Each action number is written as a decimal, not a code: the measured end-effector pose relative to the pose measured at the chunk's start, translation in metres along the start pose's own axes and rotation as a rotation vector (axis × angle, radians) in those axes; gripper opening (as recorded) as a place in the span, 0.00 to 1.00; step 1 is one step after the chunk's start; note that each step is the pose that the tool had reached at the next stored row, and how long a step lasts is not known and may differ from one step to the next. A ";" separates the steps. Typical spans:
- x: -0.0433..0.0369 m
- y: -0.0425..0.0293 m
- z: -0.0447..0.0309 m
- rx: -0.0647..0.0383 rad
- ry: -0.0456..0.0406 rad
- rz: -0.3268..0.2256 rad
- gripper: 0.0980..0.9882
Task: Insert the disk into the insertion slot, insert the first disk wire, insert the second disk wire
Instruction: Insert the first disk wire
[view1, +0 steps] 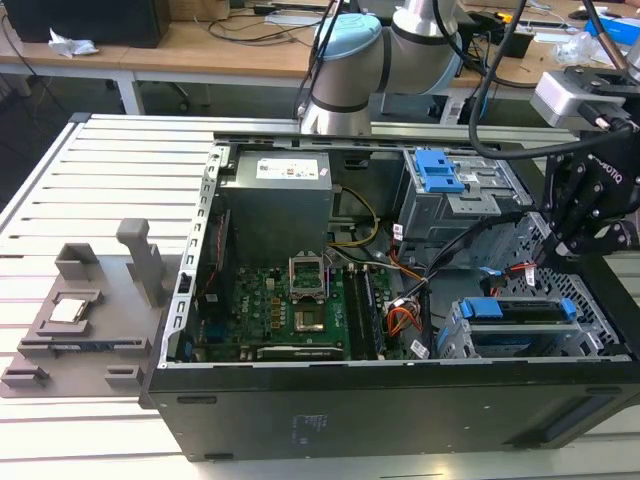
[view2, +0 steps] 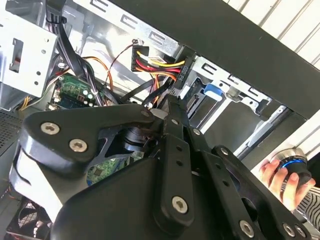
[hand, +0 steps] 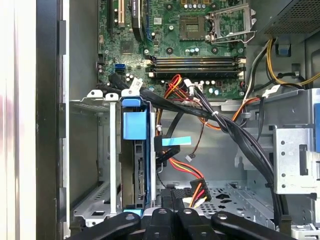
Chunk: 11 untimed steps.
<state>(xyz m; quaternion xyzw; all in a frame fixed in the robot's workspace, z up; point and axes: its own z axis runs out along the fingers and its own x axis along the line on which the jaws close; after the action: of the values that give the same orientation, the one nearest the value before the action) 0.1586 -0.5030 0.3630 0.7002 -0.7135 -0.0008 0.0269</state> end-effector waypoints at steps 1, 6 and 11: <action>0.0000 0.0000 0.0000 0.000 0.0002 0.000 0.08; -0.0001 -0.0026 -0.0001 0.000 0.0016 0.000 0.23; -0.0021 -0.0212 -0.0006 -0.003 0.0020 -0.001 0.23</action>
<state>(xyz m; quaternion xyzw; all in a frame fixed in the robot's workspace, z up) 0.1798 -0.5013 0.3627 0.7005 -0.7131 -0.0012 0.0287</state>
